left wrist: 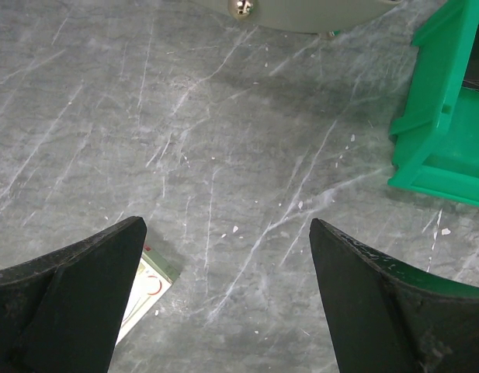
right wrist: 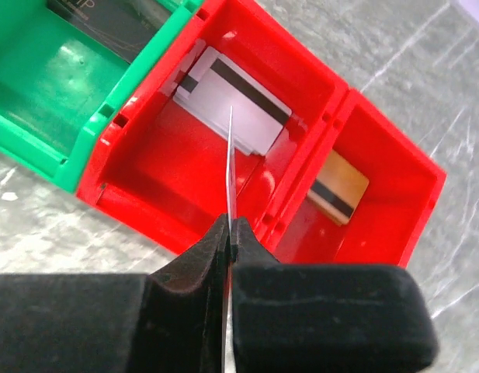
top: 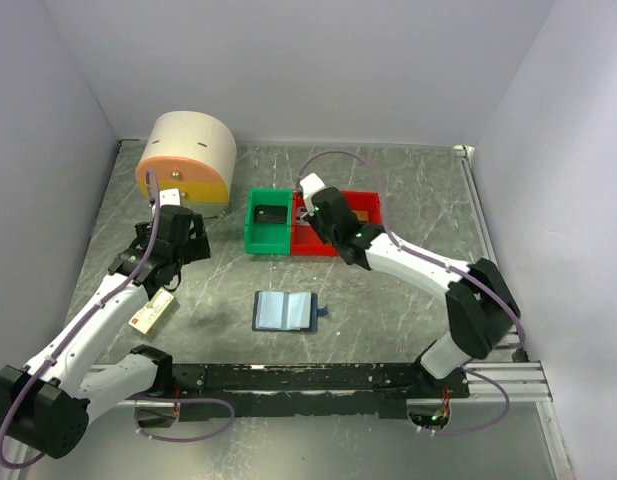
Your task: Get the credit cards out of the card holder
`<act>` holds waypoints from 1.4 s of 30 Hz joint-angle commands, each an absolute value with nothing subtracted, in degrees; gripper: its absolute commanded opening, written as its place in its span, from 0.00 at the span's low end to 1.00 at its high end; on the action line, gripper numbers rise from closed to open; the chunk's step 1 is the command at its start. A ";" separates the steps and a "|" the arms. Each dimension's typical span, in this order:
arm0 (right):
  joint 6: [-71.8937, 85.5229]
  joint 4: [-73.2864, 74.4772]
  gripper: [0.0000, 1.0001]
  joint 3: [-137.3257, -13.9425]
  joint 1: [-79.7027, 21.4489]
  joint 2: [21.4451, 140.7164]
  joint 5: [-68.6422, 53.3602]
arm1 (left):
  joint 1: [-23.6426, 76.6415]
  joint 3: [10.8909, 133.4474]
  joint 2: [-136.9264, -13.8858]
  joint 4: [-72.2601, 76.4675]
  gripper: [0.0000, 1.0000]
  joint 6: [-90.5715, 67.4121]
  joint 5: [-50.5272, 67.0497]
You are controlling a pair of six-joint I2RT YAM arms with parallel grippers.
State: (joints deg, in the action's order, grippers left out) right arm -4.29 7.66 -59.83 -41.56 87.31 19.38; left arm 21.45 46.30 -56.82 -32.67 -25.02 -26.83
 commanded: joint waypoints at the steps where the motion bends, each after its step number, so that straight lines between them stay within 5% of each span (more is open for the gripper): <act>1: -18.37 4.48 0.00 -65.83 -41.33 93.81 17.75 | 21.09 46.90 -55.79 -31.99 0.99 -24.48 -28.73; 23: -44.28 1.18 0.00 -76.75 -36.29 113.73 19.65 | 21.07 46.86 -55.27 -31.46 0.99 -24.18 -29.14; 42: -43.69 -4.97 0.06 -75.86 -35.27 119.16 18.02 | 21.09 46.69 -54.86 -31.25 0.98 -23.91 -28.98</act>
State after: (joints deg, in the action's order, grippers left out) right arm -44.69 -2.39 -75.33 -35.86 118.15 16.27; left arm 21.45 46.30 -55.44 -32.56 -24.80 -28.29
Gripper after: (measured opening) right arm 0.052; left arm 0.981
